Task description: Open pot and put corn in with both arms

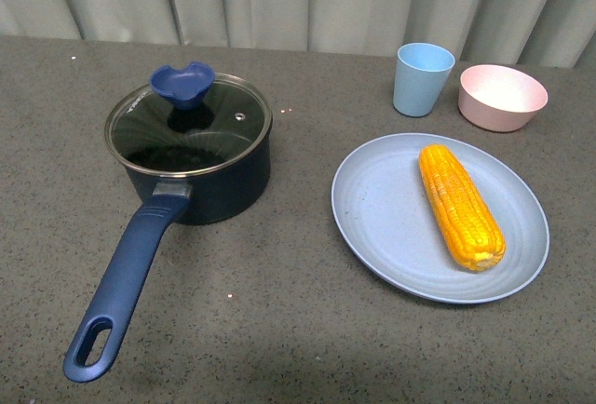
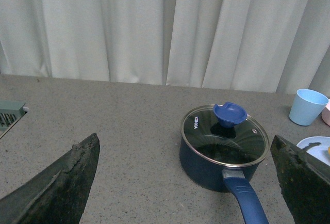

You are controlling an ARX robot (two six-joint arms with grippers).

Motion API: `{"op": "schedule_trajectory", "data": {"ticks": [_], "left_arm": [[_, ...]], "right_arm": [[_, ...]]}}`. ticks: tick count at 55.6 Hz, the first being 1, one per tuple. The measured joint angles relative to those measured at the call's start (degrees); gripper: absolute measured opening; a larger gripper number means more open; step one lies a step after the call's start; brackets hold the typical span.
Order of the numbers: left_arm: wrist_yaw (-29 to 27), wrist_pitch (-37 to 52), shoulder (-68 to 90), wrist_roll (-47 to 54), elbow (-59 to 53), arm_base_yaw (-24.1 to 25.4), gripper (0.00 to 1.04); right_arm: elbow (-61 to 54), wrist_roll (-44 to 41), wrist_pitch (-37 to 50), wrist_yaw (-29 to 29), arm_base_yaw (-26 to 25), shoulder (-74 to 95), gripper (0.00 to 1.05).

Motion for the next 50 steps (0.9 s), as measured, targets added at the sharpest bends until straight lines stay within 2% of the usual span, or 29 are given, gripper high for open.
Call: {"op": "schedule_trajectory", "data": {"ticks": [50], "left_arm": [[0.0,0.0,0.0,-0.02,0.0,0.0,0.98]], "right_arm": [[0.0,0.0,0.0,0.0,0.0,0.0,0.95]]}}
